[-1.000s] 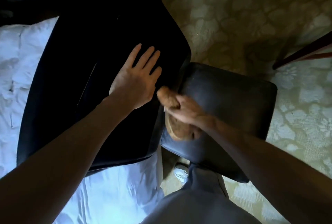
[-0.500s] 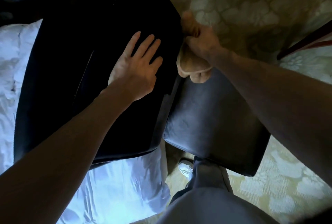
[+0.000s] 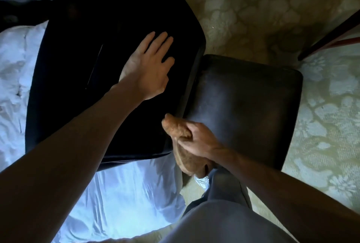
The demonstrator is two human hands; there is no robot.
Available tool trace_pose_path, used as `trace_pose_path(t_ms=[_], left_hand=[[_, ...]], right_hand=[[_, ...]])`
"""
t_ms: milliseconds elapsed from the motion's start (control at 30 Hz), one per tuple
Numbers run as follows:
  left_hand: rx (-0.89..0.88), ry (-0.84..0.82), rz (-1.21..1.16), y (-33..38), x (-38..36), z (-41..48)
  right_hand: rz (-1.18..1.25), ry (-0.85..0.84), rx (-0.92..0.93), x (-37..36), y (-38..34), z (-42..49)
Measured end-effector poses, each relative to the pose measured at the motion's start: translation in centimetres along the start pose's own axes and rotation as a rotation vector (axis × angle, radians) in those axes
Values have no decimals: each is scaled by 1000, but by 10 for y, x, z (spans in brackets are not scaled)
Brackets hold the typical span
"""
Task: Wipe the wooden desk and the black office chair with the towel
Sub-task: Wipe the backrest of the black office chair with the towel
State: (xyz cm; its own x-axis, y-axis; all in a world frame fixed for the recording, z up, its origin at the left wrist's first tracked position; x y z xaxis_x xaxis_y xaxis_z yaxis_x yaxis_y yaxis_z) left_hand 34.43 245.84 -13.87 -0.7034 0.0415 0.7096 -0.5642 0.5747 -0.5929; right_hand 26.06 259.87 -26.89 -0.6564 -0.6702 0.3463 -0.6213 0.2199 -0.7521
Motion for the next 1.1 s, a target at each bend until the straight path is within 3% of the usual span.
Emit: trace_pose_path(t_ms=[167,267,400,567,733,800,933,1100], left_hand=[[-62,-45,-101,41,-4,-59],[-25,-75,-131,53,-15,-108],[65,-51,-123,57,-11,-134],[63,-70,-17,58,-23,-129],[66,-55,30,58,-27,-127],[78,-44,38,56,-28,-125],[85,-27,63,55,-28,-124],[61,-36,116,54,-32,-123]], right_hand=[[77,305,-25,88,7,41],[119,349,-11,112,-1,72],[80,251,5,68,-9,83],[45,179,18,-35,14,16],[-97,-52,145,-90,34,-41],[-9,31,173,-71,37,-35],[195,359,28,-13,39,0],[301,364,79,-72,-13,-21]])
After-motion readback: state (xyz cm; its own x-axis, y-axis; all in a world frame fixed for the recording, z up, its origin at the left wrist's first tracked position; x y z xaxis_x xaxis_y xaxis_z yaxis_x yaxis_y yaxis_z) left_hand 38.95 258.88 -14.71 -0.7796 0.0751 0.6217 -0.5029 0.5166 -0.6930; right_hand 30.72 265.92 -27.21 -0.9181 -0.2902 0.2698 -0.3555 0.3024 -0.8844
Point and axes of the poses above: each hand's wrist, its own z-axis towards the middle knuckle, its own x-axis out of the back of the hand, y = z × x, the point moved 10 cm from there along z, towards the middle knuckle, and after that the axes turned 4 degrees about -x, right-handed, at the moved point
